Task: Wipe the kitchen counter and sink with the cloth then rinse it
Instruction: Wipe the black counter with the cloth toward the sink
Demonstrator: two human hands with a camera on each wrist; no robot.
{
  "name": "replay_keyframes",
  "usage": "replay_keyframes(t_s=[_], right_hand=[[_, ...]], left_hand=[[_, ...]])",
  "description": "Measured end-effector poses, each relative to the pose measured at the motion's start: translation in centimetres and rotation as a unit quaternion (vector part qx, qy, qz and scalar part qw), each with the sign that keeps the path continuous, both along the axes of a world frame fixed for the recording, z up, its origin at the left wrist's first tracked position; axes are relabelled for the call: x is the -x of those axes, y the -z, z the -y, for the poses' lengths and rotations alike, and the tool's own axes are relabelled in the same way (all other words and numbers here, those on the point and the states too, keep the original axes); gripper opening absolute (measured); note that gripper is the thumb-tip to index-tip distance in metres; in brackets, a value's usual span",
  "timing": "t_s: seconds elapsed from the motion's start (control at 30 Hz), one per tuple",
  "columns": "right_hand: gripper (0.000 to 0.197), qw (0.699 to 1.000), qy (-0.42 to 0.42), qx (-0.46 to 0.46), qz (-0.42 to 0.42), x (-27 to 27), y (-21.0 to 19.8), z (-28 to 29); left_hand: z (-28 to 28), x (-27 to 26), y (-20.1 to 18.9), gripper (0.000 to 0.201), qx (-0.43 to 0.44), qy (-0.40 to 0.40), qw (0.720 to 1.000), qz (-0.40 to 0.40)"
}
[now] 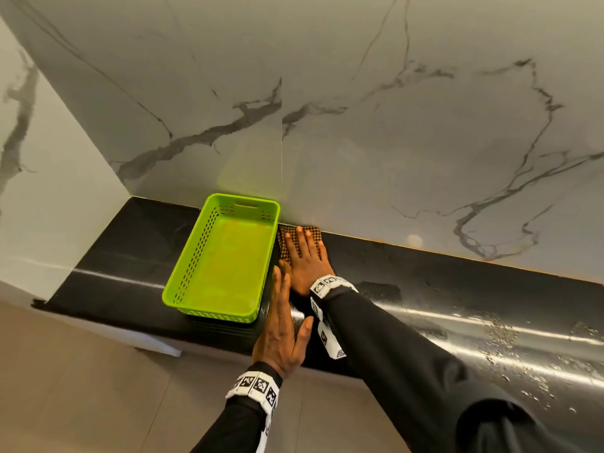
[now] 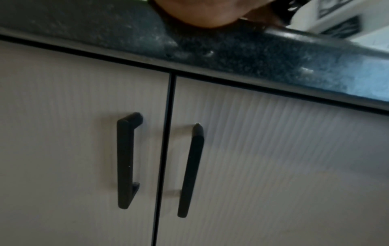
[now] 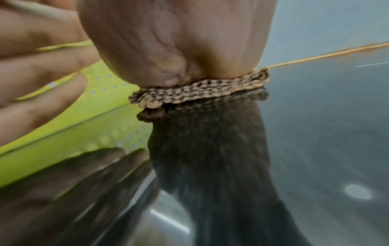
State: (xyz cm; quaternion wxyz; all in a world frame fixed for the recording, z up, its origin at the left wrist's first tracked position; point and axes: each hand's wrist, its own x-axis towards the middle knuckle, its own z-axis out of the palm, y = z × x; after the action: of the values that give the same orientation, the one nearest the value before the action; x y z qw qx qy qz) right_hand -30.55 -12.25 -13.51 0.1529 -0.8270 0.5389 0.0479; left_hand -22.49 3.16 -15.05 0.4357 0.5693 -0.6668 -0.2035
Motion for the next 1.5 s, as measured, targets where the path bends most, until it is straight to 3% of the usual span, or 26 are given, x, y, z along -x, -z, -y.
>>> replay_keyframes(t_s=[0.13,0.2,0.3,0.43,0.57,0.7,0.8,0.93,1.13,1.3,1.37,1.5], right_hand=[[0.068,1.0,0.008,0.01,-0.001,-0.4,-0.1,0.6],[0.068,1.0,0.004,0.012,0.006,1.4,0.0,0.0],[0.066,0.998,0.053,0.017,-0.003,9.0,-0.2,-0.8],[0.068,0.99,0.14,0.021,-0.017,19.2,-1.1,-2.2],[0.072,0.973,0.228,0.007,-0.025,15.4,-0.8,-3.0],[0.071,0.998,0.058,0.031,0.014,7.0,0.0,-1.2],[0.072,0.999,0.034,0.016,0.005,4.2,0.3,0.6],[0.07,1.0,-0.016,0.022,0.0,4.0,0.5,-1.8],[0.073,0.979,-0.179,0.087,0.042,4.9,-0.1,-12.7],[0.08,0.976,-0.204,0.067,0.037,6.3,0.0,-12.4],[0.072,0.986,-0.151,0.061,0.027,8.3,0.0,-10.6],[0.071,0.995,0.085,0.041,-0.02,17.5,-0.7,-6.4]], left_hand=[[0.5,-0.2,1.7,0.063,0.001,-0.023,0.999,0.03],[0.7,-0.2,2.6,0.068,-0.01,-0.024,0.998,0.062],[0.8,-0.1,3.0,0.074,-0.04,-0.024,0.991,0.128],[0.5,0.4,2.0,0.063,-0.058,-0.025,0.992,0.112],[0.4,0.2,0.9,0.068,-0.04,0.004,0.997,0.065],[0.4,0.1,0.7,0.075,-0.038,0.005,0.999,0.027],[0.3,0.2,0.6,0.078,-0.041,-0.015,0.999,0.02],[0.3,0.3,0.4,0.08,-0.029,-0.008,1.0,0.002],[-0.1,-0.2,0.0,0.085,0.005,0.023,1.0,0.007],[-0.2,-0.3,-0.1,0.094,0.001,0.034,0.999,0.03],[0.0,-0.2,0.1,0.092,-0.01,0.035,0.998,0.054],[0.3,0.2,0.4,0.089,-0.044,0.065,0.983,0.167]])
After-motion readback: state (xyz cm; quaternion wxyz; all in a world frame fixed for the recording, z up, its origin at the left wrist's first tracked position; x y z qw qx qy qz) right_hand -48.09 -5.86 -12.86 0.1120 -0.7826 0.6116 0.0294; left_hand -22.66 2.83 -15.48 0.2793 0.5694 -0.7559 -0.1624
